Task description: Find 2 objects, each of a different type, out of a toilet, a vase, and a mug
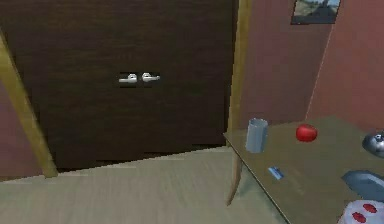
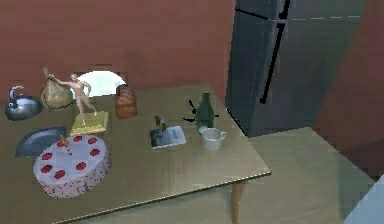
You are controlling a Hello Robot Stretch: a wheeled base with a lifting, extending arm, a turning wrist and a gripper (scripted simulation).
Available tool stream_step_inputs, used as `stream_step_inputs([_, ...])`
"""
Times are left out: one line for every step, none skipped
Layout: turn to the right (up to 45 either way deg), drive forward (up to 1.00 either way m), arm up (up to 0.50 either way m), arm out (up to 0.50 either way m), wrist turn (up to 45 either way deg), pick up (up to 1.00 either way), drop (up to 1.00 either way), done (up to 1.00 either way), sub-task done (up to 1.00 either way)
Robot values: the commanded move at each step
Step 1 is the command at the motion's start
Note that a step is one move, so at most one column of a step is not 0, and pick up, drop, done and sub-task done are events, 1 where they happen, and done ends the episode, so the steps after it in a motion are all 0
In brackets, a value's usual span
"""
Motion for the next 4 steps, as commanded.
stream_step_inputs([0.0, 1.00, 0.00, 0.00, 0.0, 0.00, 0.00, 0.00, 0.00])
stream_step_inputs([-6.0, 0.00, 0.00, 0.00, 0.0, 0.00, 0.00, 0.00, 0.00])
stream_step_inputs([0.0, 0.35, 0.00, 0.00, 0.0, 0.00, 0.00, 0.00, 0.00])
stream_step_inputs([45.0, 0.00, 0.00, 0.00, 0.0, 0.00, 0.00, 0.00, 0.00])
